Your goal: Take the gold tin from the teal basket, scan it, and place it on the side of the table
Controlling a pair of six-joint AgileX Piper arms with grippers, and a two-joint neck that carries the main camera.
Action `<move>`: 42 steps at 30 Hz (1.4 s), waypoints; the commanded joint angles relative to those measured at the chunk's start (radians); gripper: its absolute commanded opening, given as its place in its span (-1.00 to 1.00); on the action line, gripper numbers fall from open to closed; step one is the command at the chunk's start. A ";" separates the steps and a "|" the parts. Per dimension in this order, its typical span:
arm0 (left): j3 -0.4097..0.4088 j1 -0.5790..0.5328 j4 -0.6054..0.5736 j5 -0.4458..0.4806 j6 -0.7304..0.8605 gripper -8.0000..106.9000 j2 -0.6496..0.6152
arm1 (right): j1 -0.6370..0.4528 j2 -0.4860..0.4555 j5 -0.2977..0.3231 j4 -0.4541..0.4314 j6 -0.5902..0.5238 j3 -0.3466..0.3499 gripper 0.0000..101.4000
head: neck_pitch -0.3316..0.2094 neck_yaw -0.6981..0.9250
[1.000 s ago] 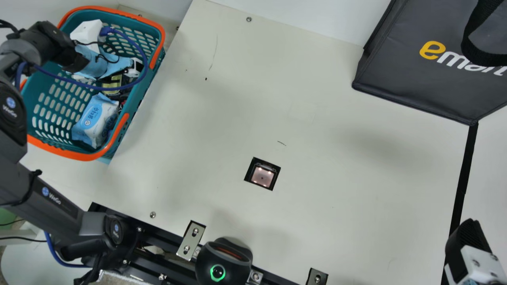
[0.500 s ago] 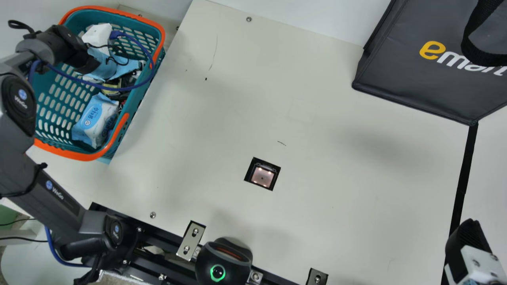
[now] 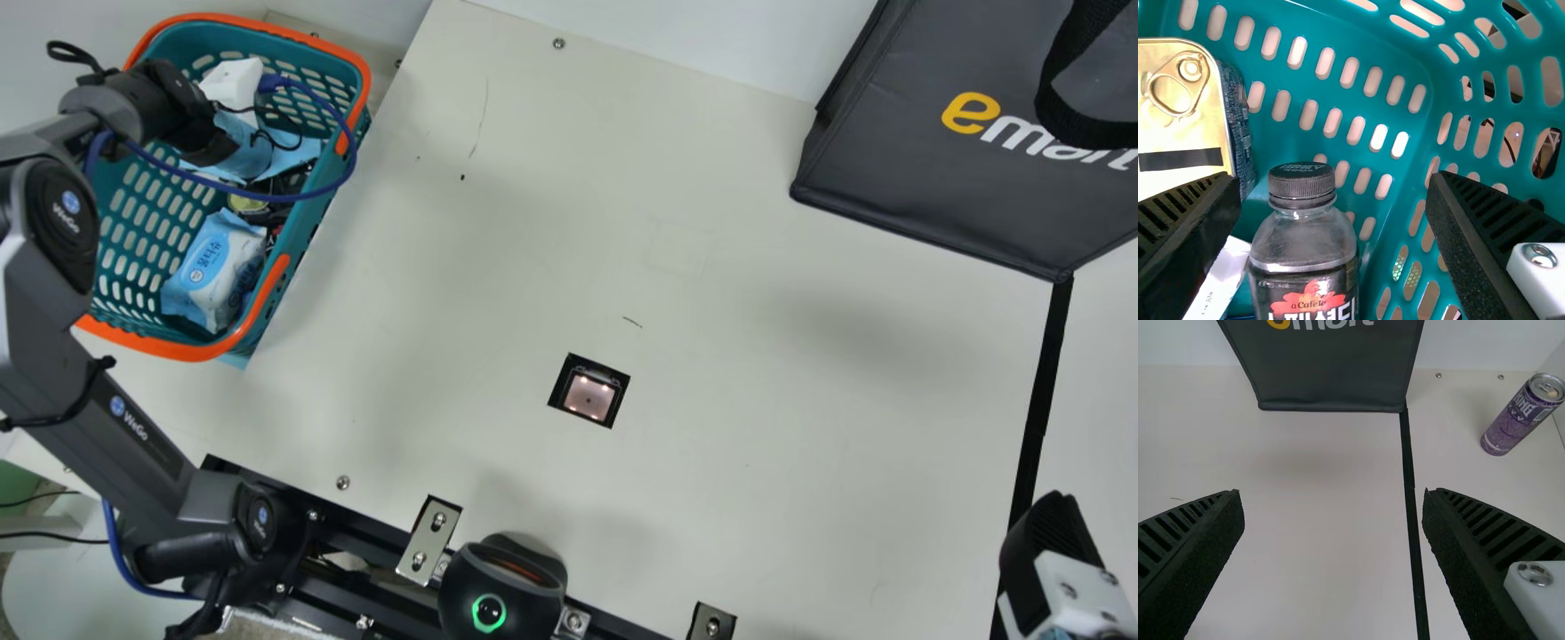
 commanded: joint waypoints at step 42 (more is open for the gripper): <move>-0.032 -0.004 0.141 -0.012 -0.179 0.71 0.003 | 0.000 0.000 0.000 0.000 0.000 0.000 0.87 | -0.029 0.002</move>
